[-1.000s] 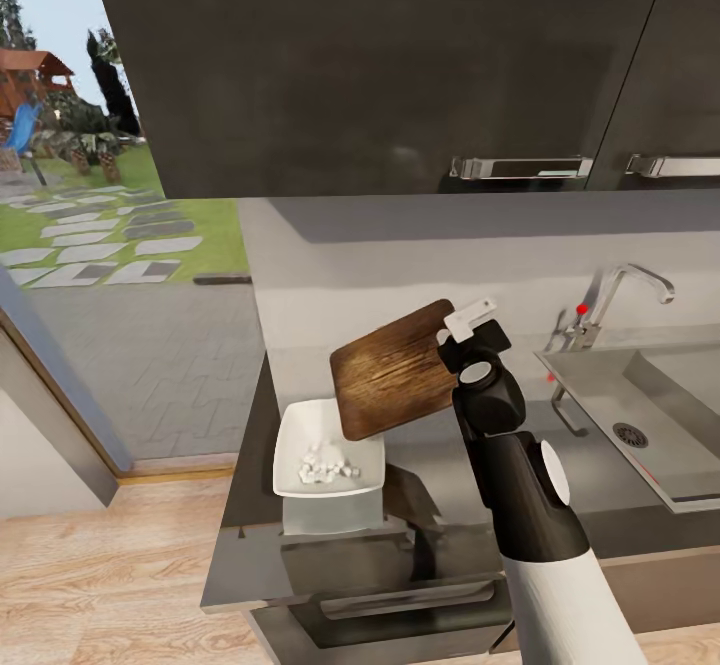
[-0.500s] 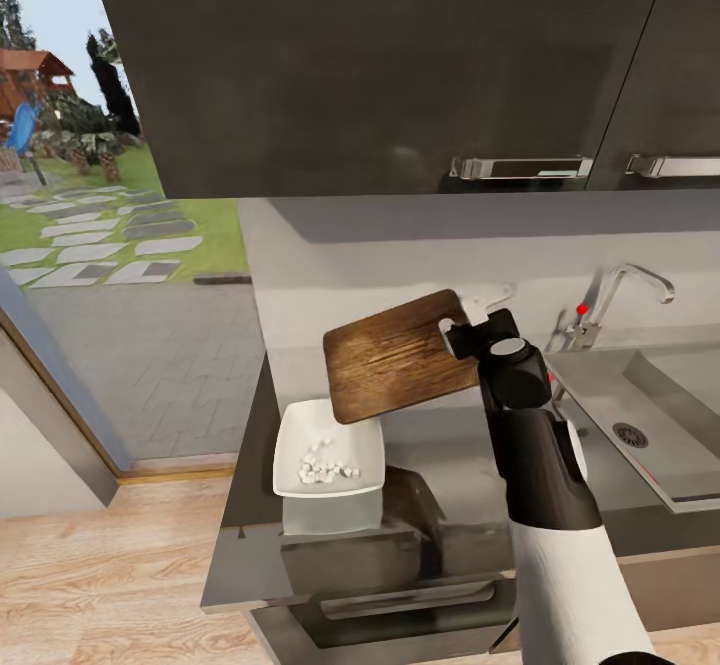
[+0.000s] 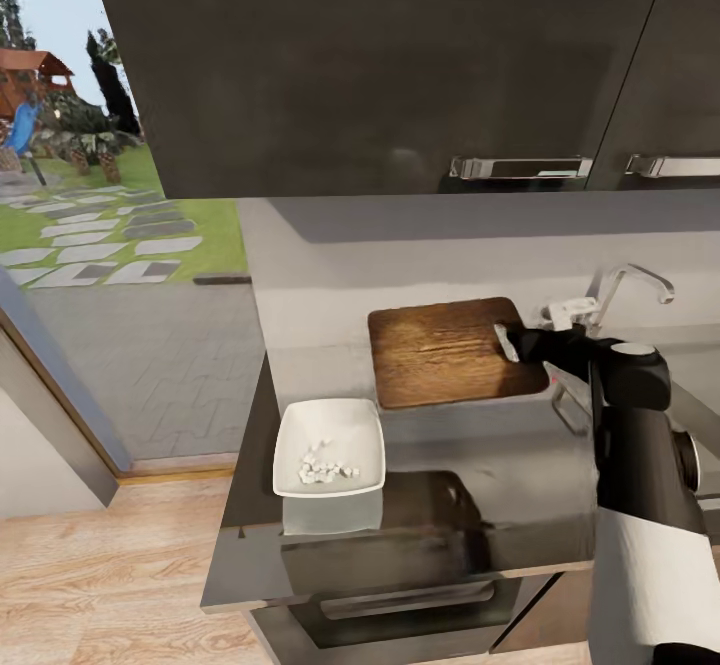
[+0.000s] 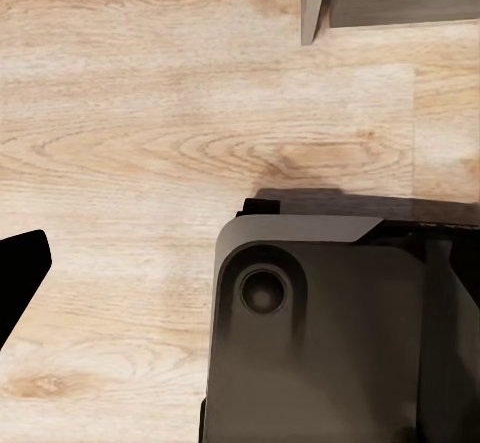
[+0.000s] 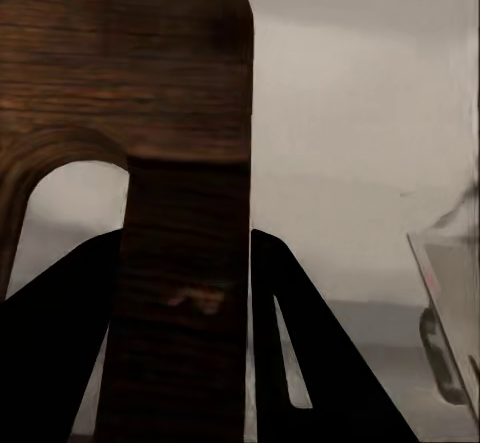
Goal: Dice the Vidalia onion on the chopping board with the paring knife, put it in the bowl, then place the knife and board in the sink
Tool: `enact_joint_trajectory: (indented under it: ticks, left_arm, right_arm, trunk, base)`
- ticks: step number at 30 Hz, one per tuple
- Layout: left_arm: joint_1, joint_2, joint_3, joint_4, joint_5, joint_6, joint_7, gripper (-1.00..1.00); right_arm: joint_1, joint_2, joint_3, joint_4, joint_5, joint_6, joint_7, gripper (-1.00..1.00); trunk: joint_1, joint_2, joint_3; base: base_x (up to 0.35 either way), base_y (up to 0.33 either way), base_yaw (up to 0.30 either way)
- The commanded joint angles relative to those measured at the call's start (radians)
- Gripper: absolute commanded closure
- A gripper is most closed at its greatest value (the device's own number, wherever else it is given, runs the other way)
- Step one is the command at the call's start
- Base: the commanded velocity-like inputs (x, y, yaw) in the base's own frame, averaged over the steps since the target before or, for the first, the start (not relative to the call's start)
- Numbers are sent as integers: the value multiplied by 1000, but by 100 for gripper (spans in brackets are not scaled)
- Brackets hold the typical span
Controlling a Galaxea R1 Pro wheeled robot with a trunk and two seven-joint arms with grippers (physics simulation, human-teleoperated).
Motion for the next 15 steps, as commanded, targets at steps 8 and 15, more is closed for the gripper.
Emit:
enact_joint_trajectory:
  ticks: [8, 15]
  left_arm:
    - [-2, -1, -9, 5, 10, -7, 1, -100]
    - [-2, -1, -9, 5, 10, -6, 1, -100]
  right_arm:
    - [0, -31, -119, 6, -42, -2, 14, 100]
    - [5, -32, -147, 41, -42, -10, 14, 100]
  trunk:
    - [1, -2, -2]
    - [1, -2, -2]
  base:
    - [0, 0, 0]
    - [0, 0, 0]
